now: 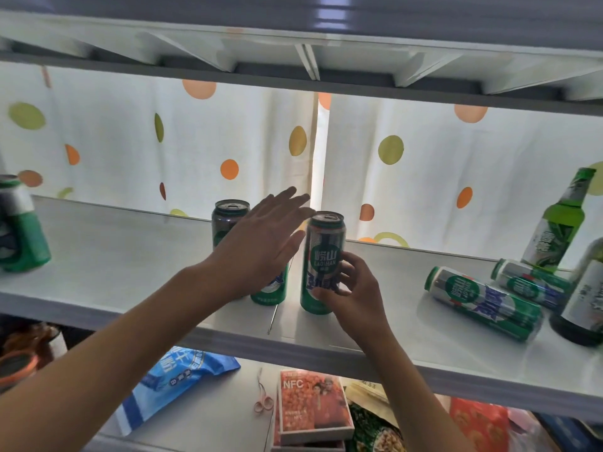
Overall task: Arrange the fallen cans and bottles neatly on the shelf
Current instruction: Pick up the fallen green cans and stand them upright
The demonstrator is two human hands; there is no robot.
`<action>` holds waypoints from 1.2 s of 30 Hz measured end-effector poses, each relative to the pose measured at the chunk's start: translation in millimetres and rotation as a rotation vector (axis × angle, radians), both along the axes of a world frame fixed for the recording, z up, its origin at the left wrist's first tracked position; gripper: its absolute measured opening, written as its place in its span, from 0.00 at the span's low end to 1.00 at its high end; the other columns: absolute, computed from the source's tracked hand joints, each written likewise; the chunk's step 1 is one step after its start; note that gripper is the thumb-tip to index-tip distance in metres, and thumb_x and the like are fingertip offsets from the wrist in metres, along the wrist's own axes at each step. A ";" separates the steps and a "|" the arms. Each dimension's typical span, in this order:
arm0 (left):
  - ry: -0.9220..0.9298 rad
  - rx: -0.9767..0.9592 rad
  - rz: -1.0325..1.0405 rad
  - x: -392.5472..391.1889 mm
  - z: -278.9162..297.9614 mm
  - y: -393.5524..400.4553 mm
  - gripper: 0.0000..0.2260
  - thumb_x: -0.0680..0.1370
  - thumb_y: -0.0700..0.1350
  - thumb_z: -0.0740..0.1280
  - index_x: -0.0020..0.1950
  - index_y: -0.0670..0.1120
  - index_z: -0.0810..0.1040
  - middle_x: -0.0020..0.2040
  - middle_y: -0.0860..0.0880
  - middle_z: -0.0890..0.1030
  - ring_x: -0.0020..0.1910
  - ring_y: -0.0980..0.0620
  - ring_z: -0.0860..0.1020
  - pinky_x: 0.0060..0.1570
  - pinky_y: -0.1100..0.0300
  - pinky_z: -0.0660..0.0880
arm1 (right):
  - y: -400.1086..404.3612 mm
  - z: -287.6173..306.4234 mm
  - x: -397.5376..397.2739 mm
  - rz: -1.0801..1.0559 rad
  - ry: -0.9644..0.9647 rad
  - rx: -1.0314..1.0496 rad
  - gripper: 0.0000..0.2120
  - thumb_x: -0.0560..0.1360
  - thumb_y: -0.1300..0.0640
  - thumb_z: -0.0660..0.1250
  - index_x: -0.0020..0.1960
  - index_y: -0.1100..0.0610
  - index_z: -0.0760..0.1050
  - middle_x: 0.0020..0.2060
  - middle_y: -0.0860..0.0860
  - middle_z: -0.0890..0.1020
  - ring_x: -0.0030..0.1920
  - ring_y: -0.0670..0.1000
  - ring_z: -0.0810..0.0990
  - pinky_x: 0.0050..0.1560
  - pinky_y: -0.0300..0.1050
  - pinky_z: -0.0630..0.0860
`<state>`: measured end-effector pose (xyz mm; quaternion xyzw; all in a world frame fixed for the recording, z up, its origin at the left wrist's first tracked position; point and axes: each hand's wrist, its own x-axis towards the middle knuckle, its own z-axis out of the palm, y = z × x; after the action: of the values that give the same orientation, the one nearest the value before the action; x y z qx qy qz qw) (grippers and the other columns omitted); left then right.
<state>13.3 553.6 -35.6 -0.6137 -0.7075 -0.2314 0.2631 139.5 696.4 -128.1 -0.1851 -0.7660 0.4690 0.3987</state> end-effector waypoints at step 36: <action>0.039 0.052 -0.549 134.9 -95.2 159.3 0.18 0.78 0.45 0.65 0.68 0.46 0.71 0.73 0.45 0.68 0.76 0.45 0.59 0.72 0.41 0.60 | 28.1 -13.6 208.0 -0.763 -0.098 0.040 0.28 0.75 0.58 0.69 0.73 0.46 0.67 0.71 0.41 0.71 0.66 0.41 0.66 0.69 0.44 0.65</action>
<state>148.1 712.9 -130.9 -0.7800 -0.5031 -0.3004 0.2198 347.5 724.6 -141.6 -0.4714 -0.6691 0.2624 0.5111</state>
